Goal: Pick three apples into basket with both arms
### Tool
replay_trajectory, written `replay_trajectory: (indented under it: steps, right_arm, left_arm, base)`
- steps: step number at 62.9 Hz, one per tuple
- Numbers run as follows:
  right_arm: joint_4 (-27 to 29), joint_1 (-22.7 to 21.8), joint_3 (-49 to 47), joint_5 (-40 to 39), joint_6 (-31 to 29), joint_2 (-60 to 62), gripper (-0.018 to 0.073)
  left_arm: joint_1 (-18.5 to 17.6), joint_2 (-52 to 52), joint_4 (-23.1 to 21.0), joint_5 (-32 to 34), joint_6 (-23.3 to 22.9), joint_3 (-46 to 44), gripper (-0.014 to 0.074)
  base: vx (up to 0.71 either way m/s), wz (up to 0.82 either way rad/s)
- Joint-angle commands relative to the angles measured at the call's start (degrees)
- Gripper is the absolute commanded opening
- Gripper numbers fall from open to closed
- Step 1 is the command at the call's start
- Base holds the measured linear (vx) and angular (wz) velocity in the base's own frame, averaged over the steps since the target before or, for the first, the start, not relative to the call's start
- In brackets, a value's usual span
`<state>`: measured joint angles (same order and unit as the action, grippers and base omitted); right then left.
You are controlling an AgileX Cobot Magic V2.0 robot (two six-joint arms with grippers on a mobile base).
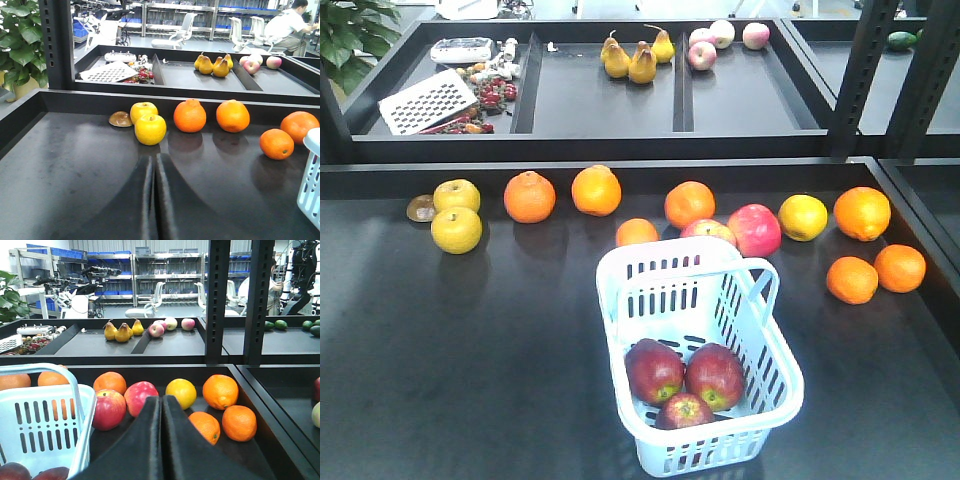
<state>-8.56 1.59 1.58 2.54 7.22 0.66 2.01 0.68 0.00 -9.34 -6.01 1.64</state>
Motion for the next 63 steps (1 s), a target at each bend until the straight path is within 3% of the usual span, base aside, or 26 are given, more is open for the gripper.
replay_trajectory:
  steps: [1,63]
  right_arm:
    - [-0.8,-0.3,0.8,-4.7,0.0,0.8,-0.0007]
    - [-0.8,-0.3,0.8,-4.6,0.0,0.8,-0.0007]
  left_arm:
    - [0.2,0.9,-0.3,4.0,-0.4,0.1,-0.0006]
    - [0.2,0.9,-0.3,4.0,-0.4,0.1,-0.0006]
  base:
    - [0.0,0.0]
    - [0.0,0.0]
